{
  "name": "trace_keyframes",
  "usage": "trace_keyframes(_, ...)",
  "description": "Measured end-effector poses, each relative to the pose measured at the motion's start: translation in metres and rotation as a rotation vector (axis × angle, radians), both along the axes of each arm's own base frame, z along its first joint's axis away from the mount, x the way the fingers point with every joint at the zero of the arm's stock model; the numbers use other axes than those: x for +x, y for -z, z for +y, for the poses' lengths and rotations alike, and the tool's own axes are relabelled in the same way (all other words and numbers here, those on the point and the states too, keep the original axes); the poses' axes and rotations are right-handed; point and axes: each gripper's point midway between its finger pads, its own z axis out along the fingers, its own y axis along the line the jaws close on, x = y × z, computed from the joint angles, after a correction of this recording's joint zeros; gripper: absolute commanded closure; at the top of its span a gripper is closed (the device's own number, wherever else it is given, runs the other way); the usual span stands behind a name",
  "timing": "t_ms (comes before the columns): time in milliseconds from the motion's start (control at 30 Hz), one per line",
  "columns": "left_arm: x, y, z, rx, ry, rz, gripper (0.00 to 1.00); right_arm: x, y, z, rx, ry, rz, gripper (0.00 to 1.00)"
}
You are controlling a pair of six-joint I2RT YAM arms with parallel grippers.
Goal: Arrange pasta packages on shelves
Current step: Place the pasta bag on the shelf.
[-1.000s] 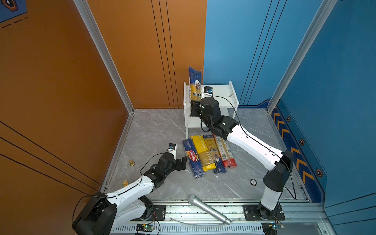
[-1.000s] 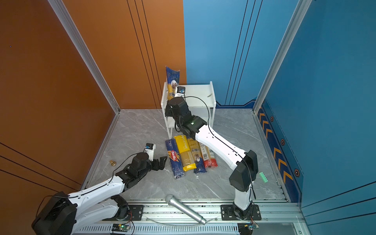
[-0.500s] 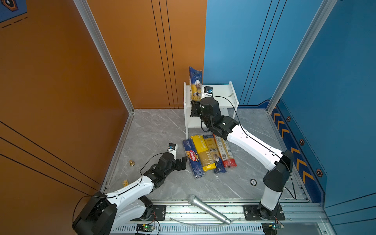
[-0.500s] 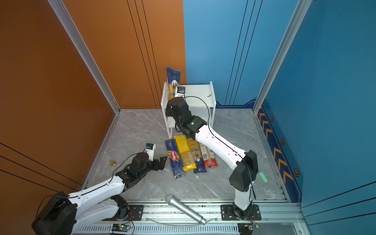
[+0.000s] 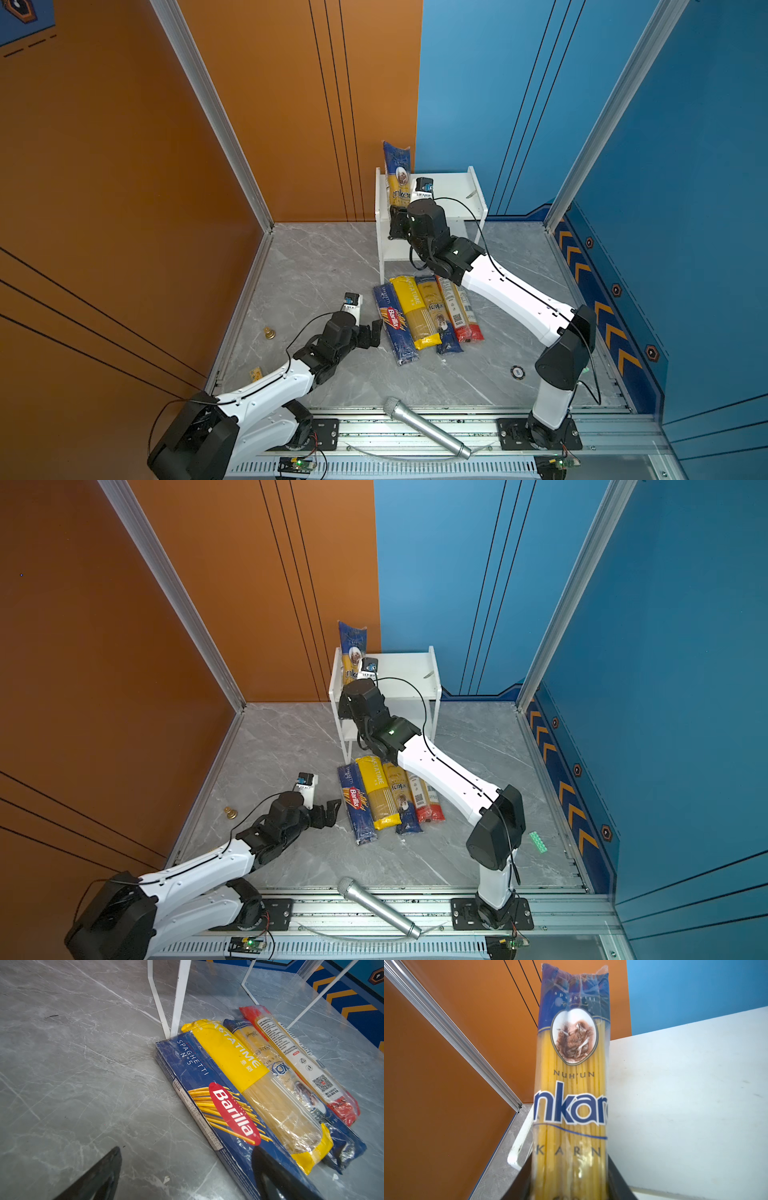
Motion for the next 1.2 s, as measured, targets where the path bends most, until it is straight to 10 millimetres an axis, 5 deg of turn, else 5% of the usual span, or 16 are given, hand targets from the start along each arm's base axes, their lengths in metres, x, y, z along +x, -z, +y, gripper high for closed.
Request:
trace_keyframes(900, 0.000, -0.001, 0.000, 0.004, 0.004, -0.005, 0.02, 0.009, -0.019, 0.000, 0.092, 0.015, -0.062, 0.59)
trace_keyframes(1200, 0.000, -0.001, 0.000, 0.004, 0.004, -0.005, 0.02, 0.010, -0.017, 0.005, 0.081, -0.028, -0.058, 0.47)
